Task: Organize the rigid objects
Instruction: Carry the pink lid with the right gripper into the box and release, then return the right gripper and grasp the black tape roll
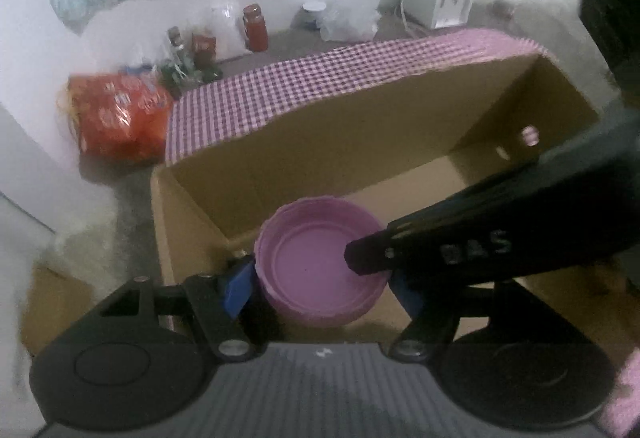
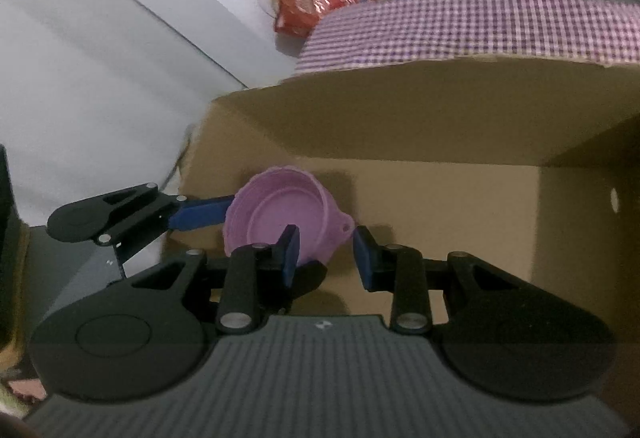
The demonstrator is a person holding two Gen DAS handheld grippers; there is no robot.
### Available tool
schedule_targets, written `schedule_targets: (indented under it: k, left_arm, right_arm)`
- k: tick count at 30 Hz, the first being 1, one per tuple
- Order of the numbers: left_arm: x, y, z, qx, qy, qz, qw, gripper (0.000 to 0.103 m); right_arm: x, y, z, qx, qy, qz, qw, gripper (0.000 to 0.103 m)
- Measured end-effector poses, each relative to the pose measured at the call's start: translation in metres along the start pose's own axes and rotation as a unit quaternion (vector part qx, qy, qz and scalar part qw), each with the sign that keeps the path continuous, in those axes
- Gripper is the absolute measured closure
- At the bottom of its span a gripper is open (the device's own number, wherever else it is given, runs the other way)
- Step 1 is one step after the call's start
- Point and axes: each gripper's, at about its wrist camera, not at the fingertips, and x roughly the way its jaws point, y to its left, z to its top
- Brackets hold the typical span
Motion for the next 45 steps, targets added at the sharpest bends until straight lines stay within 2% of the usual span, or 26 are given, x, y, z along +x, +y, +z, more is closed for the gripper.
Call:
schedule_targets:
  k: [6,10,15,19,24,28,31,36,40,45]
  left_arm:
    - [0.019,-0.011,0.013,0.036,0.009,0.038,0.9986,0.03]
    - [0.03,-0.02,0.016,0.066,0.004,0.063,0.9959,0.026]
    - [0.033,-0.023,0.021,0.07,0.006,0.064,0.9955,0.023]
    - [0.013,-0.019,0.016,0.054,-0.007,0.052,0.9972,0.022]
    - [-0.037,-0.014,0.004,0.033,-0.05,0.03,0.9978,0.019]
    - [-0.095,-0.014,-0.018,0.008,-0.098,0.001,0.9952,0.011]
    - [-0.139,-0.019,-0.04,0.0,-0.138,-0.012,0.9903,0.011]
    - [-0.194,-0.038,-0.09,-0.006,-0.196,-0.035,0.98,0.006]
    - [-0.202,-0.058,-0.145,-0.009,-0.216,-0.045,0.9753,0.005]
    - [-0.174,-0.083,-0.205,-0.019,-0.198,-0.051,0.9786,0.005]
  right_arm:
    - [0.025,-0.006,0.014,0.004,0.014,-0.013,1.0,0.073]
    - [0.044,-0.011,0.02,0.012,0.021,-0.016,1.0,0.073]
    - [0.051,-0.016,0.023,0.026,0.021,-0.011,0.999,0.072]
    - [0.037,-0.014,0.023,0.026,-0.002,0.005,1.0,0.071]
    - [-0.013,-0.002,0.011,0.018,-0.053,0.043,0.997,0.071]
    - [-0.072,0.015,-0.014,-0.002,-0.101,0.087,0.991,0.07]
    - [-0.12,0.027,-0.044,-0.023,-0.138,0.119,0.983,0.069]
    - [-0.191,0.036,-0.108,-0.057,-0.197,0.153,0.967,0.066]
    - [-0.228,0.03,-0.165,-0.081,-0.234,0.148,0.957,0.064]
    - [-0.231,0.014,-0.242,-0.091,-0.252,0.092,0.959,0.063]
